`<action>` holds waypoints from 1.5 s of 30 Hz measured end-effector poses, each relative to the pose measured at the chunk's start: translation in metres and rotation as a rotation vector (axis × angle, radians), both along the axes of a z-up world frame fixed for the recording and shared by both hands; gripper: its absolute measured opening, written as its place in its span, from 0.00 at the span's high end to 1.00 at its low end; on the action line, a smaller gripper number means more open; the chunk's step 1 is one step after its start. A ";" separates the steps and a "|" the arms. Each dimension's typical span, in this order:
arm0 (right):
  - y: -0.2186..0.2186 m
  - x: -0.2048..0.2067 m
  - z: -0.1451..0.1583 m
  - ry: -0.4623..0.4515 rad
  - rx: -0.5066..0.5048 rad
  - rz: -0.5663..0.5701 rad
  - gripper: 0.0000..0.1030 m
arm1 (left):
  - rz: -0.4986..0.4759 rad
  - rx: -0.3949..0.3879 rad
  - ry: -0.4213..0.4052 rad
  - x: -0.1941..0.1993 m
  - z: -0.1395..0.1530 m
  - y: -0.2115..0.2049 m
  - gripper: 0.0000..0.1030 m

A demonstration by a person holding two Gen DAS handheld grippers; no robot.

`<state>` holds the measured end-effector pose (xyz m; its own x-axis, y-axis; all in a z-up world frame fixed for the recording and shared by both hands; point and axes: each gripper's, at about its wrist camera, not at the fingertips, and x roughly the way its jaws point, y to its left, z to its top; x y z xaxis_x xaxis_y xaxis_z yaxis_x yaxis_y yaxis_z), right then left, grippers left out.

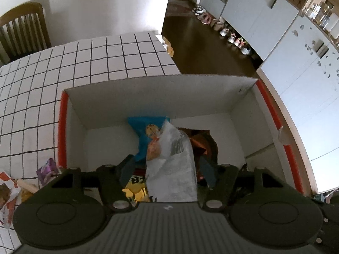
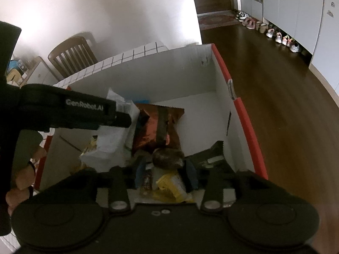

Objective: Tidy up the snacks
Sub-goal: 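Open both grippers to drop the white bag and gold-lid packet into the box, then move both tools back toward the bread roll and remaining snacks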

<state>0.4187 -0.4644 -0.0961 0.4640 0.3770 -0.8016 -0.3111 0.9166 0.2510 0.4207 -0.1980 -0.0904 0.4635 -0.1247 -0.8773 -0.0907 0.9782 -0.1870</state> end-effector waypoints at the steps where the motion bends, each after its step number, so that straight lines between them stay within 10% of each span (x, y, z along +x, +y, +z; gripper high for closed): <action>1: -0.001 -0.001 0.001 -0.003 0.000 -0.001 0.51 | 0.003 -0.002 0.000 -0.002 0.002 0.001 0.35; 26: 0.002 -0.052 0.055 -0.146 0.012 0.028 0.07 | -0.007 -0.018 -0.142 -0.097 0.068 0.021 0.24; 45: 0.042 -0.097 0.092 -0.233 0.050 0.112 0.02 | 0.087 -0.032 -0.217 -0.176 0.088 0.101 0.14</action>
<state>0.3216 -0.4223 -0.0037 0.5866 0.4734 -0.6571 -0.4651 0.8611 0.2052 0.2449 -0.0969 -0.0023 0.6511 -0.1024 -0.7520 -0.1285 0.9617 -0.2422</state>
